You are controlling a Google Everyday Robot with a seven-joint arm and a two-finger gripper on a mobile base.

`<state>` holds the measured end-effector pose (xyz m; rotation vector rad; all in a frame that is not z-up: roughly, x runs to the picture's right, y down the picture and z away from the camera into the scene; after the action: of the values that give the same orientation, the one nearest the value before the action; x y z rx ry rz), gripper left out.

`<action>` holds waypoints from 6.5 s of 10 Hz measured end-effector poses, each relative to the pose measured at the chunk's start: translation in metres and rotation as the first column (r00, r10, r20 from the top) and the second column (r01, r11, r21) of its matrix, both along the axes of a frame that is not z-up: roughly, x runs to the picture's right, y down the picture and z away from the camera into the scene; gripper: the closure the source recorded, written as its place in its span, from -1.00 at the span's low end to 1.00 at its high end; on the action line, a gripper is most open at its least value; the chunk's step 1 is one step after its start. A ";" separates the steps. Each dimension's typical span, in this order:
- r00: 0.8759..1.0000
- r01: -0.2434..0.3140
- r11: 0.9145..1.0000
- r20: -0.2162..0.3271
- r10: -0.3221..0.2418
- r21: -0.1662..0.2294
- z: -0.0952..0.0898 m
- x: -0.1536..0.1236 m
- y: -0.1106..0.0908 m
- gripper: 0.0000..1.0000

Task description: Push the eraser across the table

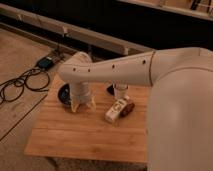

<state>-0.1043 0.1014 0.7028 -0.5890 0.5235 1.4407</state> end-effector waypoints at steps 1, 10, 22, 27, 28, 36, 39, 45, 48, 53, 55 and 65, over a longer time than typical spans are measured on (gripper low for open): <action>1.000 0.000 1.000 0.000 0.000 0.000 0.000 0.000 0.000 -0.30; 0.999 0.019 1.000 0.025 -0.019 -0.017 0.012 0.007 -0.003 -0.30; 0.948 0.231 0.972 0.214 -0.237 0.053 0.174 0.069 -0.115 -0.30; 0.948 0.268 0.957 0.146 -0.283 0.113 0.221 0.111 -0.142 -0.30; 0.951 0.265 0.957 0.134 -0.280 0.116 0.230 0.121 -0.144 -0.30; 0.986 0.146 0.980 0.063 -0.156 0.132 0.278 0.173 -0.159 -0.30; 0.993 0.098 0.986 0.053 -0.106 0.137 0.293 0.185 -0.160 -0.30; 0.996 0.020 0.982 0.084 -0.036 0.189 0.320 0.198 -0.164 -0.30; 0.996 0.026 0.972 0.073 -0.044 0.235 0.334 0.204 -0.169 -0.30; 0.995 -0.004 0.966 0.094 -0.021 0.259 0.344 0.197 -0.167 -0.30; 0.995 -0.007 0.976 0.095 -0.014 0.218 0.344 0.191 -0.151 -0.30; 0.990 -0.060 0.998 0.129 0.057 0.020 0.316 0.127 -0.118 -0.30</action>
<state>0.0225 -0.0170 1.0185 -0.6777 0.3893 1.4512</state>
